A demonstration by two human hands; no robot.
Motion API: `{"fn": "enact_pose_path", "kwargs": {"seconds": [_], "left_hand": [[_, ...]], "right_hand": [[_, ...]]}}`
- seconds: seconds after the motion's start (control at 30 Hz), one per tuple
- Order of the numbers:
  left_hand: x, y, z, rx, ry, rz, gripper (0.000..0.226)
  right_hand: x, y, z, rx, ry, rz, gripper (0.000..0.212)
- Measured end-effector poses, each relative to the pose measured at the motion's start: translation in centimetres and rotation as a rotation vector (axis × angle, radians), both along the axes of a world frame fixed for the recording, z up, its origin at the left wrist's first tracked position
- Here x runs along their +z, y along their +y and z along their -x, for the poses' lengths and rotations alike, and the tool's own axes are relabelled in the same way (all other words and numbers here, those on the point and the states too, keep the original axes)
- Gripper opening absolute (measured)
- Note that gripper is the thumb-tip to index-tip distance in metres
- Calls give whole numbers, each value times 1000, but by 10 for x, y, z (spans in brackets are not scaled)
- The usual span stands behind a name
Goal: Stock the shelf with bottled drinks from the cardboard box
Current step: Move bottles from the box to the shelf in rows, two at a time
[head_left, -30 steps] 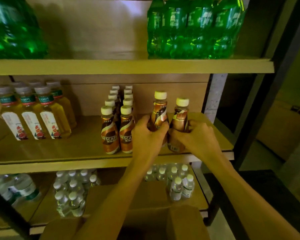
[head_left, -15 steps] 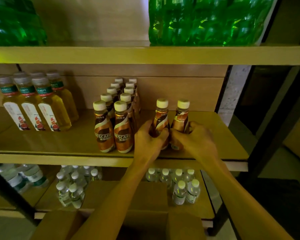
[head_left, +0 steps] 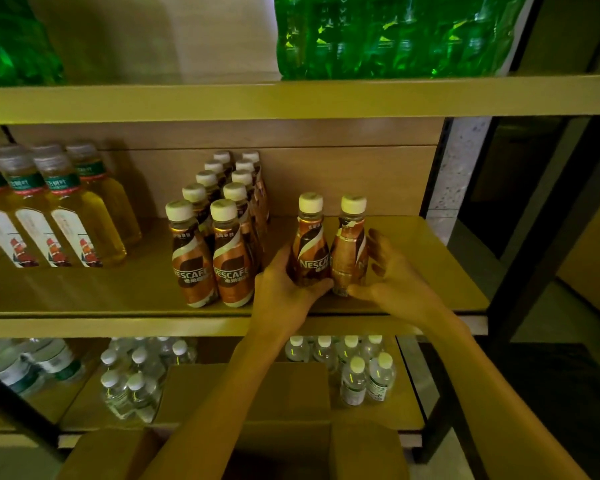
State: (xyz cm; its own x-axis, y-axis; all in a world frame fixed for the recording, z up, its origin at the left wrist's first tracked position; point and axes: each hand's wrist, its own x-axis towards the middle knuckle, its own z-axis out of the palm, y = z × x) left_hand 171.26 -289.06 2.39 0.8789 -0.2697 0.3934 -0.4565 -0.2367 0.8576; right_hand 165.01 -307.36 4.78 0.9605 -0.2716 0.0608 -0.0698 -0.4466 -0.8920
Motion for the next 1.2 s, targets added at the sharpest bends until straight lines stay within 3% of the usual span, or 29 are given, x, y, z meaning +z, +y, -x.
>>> {"fn": "enact_pose_path", "kwargs": {"seconds": [0.13,0.23,0.5,0.73,0.93,1.2], "left_hand": [[-3,1,-3,-15,-1,14,58],[-3,1,-9,-28,32,19,56],[-6,-1,-9,-63,121,14,52],[-2,0,-2,-50,131,-60,54],[0,-13,4,165,38,-105,50],[9,-49,-49,259,144,-90,54]], "right_hand": [[-2,5,-1,16,-48,-113,84],[-11,10,-2,-73,-97,-50,63],[-35,38,-7,-422,-219,218,71],[-37,37,-4,-381,-198,250,77],[-37,33,-10,-321,-108,141,64],[-10,14,-72,-395,-63,185,70]]}}
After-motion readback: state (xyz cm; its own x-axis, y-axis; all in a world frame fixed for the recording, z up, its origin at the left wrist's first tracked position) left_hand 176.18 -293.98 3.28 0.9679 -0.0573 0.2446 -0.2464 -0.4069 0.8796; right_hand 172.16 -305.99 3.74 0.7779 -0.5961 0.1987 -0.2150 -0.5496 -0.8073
